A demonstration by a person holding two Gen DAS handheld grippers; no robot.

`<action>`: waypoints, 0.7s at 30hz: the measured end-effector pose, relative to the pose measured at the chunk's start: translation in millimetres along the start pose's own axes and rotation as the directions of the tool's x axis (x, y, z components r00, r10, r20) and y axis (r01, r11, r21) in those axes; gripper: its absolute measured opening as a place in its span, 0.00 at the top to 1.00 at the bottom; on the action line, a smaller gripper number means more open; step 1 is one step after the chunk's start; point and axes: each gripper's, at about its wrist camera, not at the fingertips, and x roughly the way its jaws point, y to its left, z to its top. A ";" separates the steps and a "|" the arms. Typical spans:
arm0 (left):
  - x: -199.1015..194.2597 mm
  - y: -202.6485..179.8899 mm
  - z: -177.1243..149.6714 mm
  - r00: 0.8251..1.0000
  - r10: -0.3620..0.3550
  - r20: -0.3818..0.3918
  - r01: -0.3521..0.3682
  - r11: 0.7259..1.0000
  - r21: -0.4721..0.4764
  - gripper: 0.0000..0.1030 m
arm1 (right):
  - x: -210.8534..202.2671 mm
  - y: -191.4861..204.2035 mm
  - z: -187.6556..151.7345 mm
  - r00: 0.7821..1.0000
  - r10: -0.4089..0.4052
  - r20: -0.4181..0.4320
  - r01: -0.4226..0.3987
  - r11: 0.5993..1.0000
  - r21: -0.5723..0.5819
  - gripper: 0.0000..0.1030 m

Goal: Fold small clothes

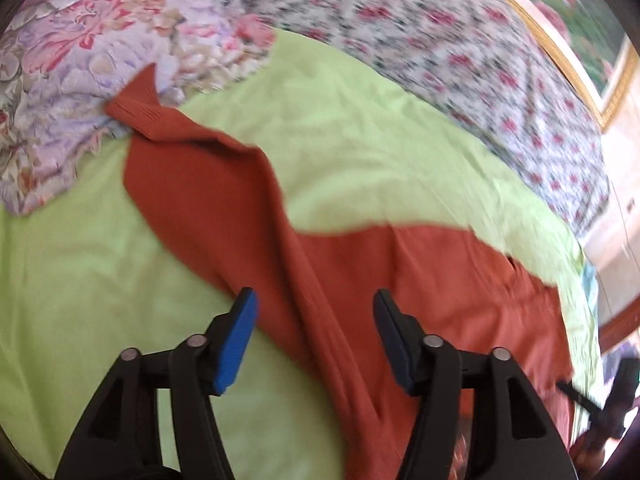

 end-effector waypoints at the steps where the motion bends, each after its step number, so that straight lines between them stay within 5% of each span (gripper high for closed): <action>1: 5.9 6.1 10.8 1.000 0.010 0.000 -0.010 1.000 -0.017 0.37 | 0.2 3.6 -3.8 1.000 0.011 0.000 -0.011 1.000 0.003 0.55; 8: 58.5 56.3 87.7 0.999 0.037 -0.026 -0.041 0.979 -0.197 0.30 | 4.5 14.8 -12.6 0.999 0.005 -0.032 -0.006 1.000 -0.013 0.55; 14: 107.8 110.0 133.2 0.989 0.131 -0.071 -0.148 0.923 -0.355 0.31 | 8.8 9.9 -9.5 0.998 0.025 -0.049 -0.024 1.000 0.014 0.55; 17: 120.9 119.6 143.0 0.981 0.180 -0.070 -0.193 0.911 -0.364 0.51 | 12.8 7.4 -8.8 0.998 0.024 -0.059 -0.022 0.999 0.026 0.55; 19: 126.3 117.0 147.1 0.975 0.212 -0.071 -0.223 0.918 -0.329 0.89 | 15.1 5.8 -9.0 0.998 0.025 -0.061 -0.023 0.999 0.034 0.55; 21: 128.3 114.0 147.4 0.980 0.186 -0.070 -0.198 0.929 -0.312 0.96 | 16.7 5.3 -8.6 0.998 0.022 -0.063 -0.020 0.999 0.036 0.55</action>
